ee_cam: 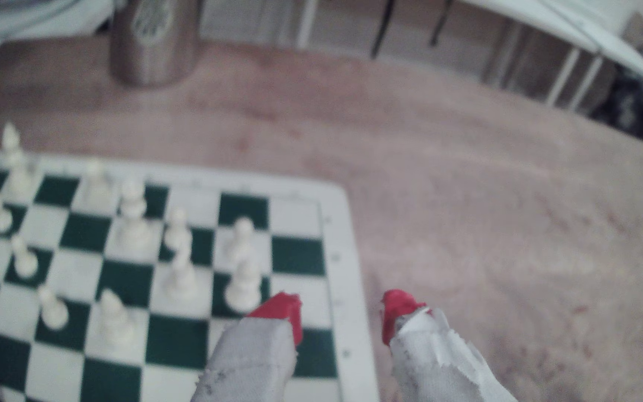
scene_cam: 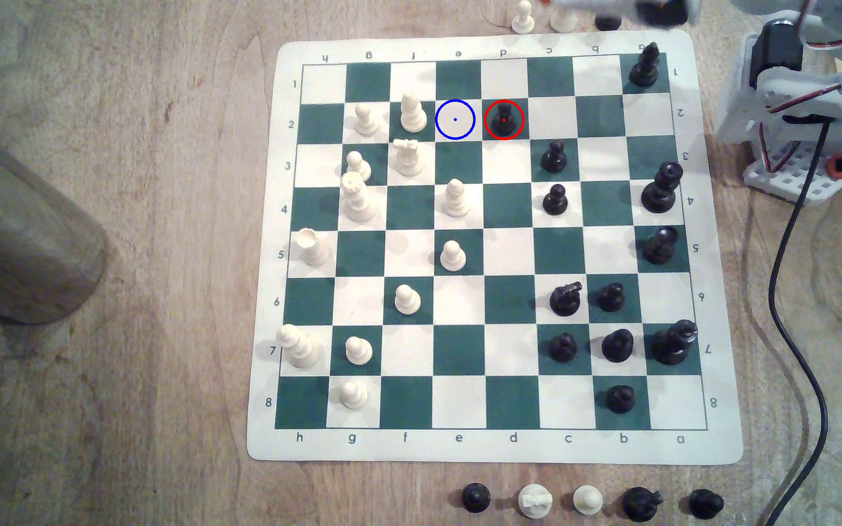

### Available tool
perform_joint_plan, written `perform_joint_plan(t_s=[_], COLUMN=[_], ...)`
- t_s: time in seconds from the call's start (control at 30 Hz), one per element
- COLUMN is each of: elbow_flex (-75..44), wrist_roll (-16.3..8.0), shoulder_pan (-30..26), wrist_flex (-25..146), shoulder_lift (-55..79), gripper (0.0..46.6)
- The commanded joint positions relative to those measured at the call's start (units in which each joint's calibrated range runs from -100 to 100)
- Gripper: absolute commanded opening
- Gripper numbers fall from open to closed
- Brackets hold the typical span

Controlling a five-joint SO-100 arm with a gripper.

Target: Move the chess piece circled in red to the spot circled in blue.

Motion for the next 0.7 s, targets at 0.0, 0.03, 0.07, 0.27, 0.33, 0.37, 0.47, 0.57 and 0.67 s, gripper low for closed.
perform_joint_plan(t_s=[0.0,0.03,0.07,0.27,0.33,0.37,0.47,0.57,0.67], elbow_flex=[-10.34,-11.33,-12.24,-16.95,-17.23,-17.23,-15.59,-16.32,-18.68], wrist_roll=[1.81,1.71,1.56,-0.10,-1.47,-2.05,-4.74,-8.89,-12.01], shoulder_pan=[-0.20,-0.28,-0.36,0.11,0.11,0.19,0.35,0.35,0.03], wrist_flex=[6.17,6.98,7.31,9.44,8.54,7.80,3.46,1.01,1.09], shoulder_lift=[10.41,12.61,14.65,25.69,27.81,29.00,32.48,36.47,40.80], gripper=[12.6,12.6,12.6,14.6,14.8,14.8,14.2,13.0,12.3])
